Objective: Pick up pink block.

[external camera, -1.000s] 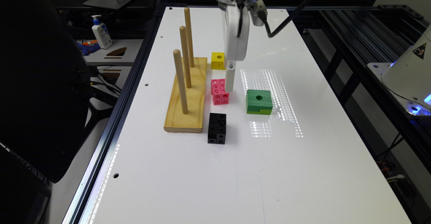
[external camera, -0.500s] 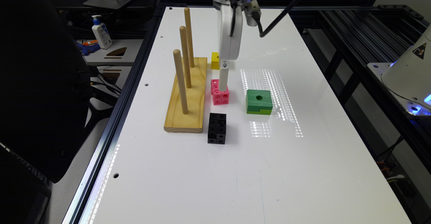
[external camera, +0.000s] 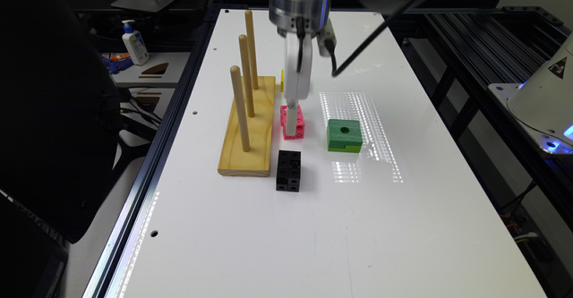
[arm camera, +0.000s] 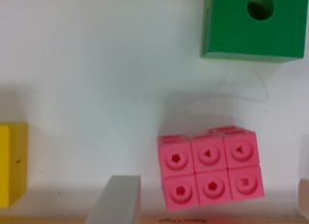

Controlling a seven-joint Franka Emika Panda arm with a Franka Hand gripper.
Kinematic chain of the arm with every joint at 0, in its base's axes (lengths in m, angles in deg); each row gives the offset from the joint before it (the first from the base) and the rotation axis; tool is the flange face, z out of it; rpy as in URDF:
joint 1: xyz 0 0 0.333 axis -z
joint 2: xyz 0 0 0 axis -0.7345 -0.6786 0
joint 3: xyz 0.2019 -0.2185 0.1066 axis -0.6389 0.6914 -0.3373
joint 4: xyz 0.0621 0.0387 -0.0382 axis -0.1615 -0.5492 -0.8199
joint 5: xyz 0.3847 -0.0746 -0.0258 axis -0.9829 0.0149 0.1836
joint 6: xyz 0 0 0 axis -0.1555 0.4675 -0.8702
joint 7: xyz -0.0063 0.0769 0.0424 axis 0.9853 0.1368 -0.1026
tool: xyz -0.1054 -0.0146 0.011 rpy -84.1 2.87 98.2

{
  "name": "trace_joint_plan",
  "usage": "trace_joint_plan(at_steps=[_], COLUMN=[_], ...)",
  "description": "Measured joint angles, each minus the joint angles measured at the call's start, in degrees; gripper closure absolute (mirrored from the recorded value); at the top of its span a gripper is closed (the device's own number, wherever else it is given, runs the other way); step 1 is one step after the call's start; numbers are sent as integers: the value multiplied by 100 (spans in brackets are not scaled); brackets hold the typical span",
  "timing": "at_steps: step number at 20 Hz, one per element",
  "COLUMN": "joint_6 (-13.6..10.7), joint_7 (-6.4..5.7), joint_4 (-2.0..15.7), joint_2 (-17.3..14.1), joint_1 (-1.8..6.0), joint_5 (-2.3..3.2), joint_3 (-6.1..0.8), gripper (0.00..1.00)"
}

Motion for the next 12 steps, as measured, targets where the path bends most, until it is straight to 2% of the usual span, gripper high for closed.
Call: trace_joint_plan(at_steps=[3, 12], joint_6=[-7, -7], joint_7=[0, 0], joint_4=[73, 82], joint_2=[-49, -48], joint_1=[2, 3], joint_5=[0, 0], joint_3=[0, 0], gripper=[0, 0])
